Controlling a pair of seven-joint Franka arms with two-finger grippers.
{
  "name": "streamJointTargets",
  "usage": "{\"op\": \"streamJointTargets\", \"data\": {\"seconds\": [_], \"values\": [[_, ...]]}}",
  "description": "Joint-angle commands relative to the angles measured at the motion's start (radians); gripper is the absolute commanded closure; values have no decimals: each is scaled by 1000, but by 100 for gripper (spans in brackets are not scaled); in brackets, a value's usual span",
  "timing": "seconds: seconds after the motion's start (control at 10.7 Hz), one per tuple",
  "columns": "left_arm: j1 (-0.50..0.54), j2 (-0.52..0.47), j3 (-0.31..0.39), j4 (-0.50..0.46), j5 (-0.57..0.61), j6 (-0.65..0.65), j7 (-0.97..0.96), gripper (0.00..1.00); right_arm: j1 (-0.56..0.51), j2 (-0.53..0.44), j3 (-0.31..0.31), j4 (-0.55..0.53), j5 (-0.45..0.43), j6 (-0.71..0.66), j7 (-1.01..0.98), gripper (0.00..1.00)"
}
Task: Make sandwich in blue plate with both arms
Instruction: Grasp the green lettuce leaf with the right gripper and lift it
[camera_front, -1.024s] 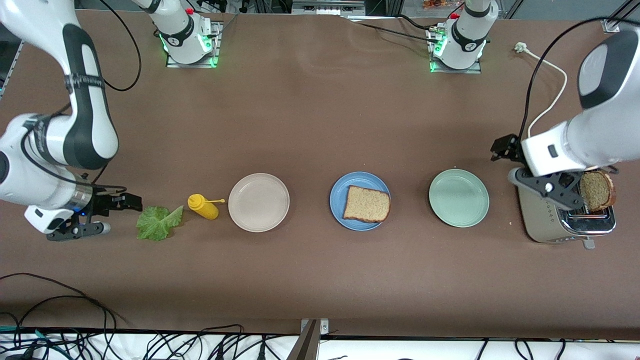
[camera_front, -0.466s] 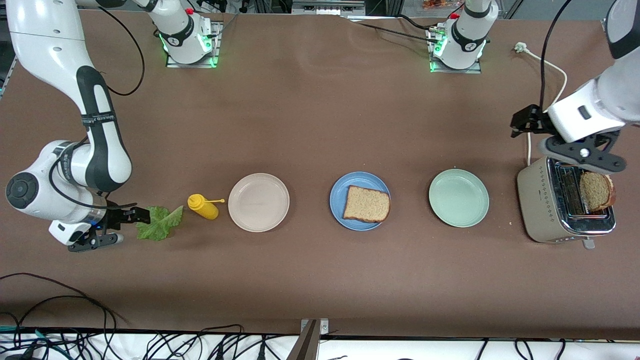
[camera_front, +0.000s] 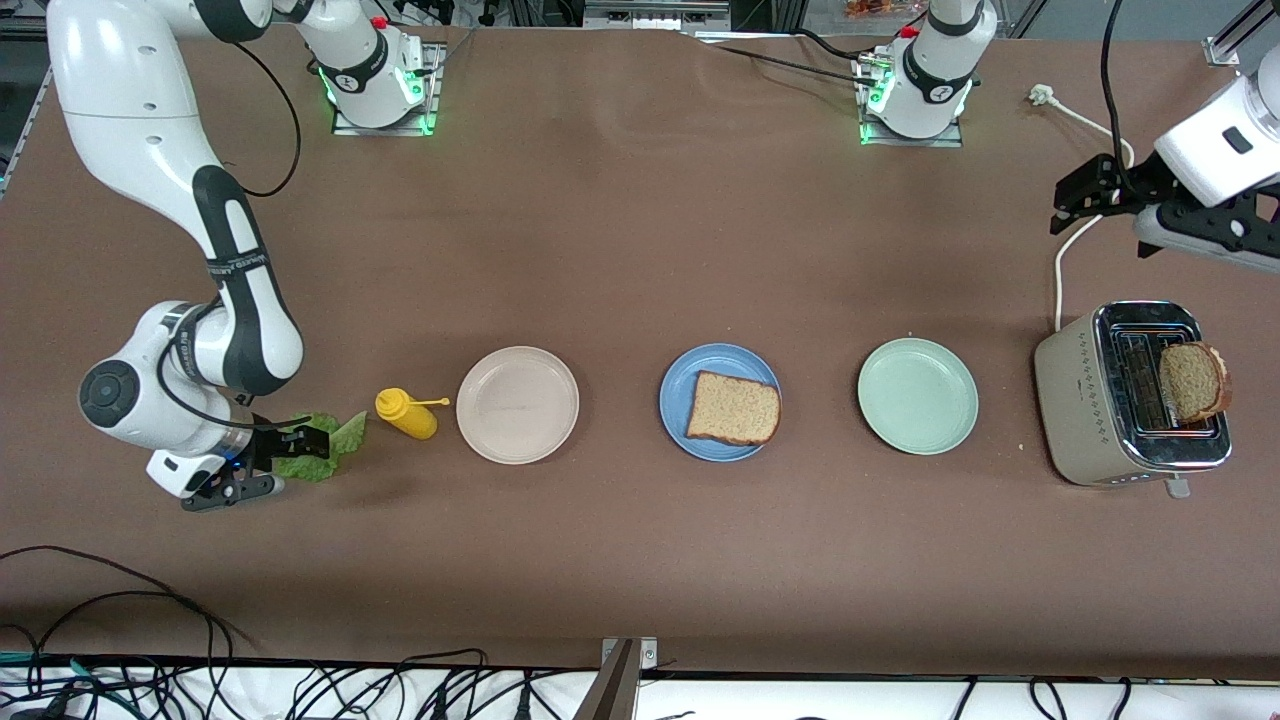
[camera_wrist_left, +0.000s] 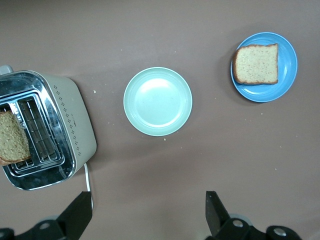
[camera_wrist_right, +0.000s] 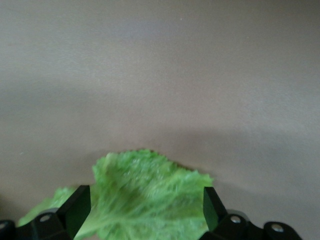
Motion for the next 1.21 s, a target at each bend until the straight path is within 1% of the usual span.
{"op": "streamJointTargets", "data": {"seconds": [0.0,0.09,0.19,0.28,0.56,0.93,1.12], "values": [[-29,-39,8,-32,0,-6,-11,0,-9,35,10,8,19,54,-25,0],[-52,-45,8,-36,41,-6,-25,0,-9,35,10,8,18,54,-25,0],[-75,-59,8,-42,74,-6,-40,0,-9,35,10,8,16,54,-28,11],[-73,-56,8,-42,71,-6,-47,0,-9,35,10,8,18,52,-44,30],[-70,-35,8,-24,63,-12,-47,0,-7,32,10,10,16,45,-64,100],[-73,-18,8,-10,63,-23,-48,0,-6,23,17,10,13,36,-65,100],[-75,-10,8,-2,63,-22,-48,0,-6,-13,33,10,13,-16,-61,100]]}}
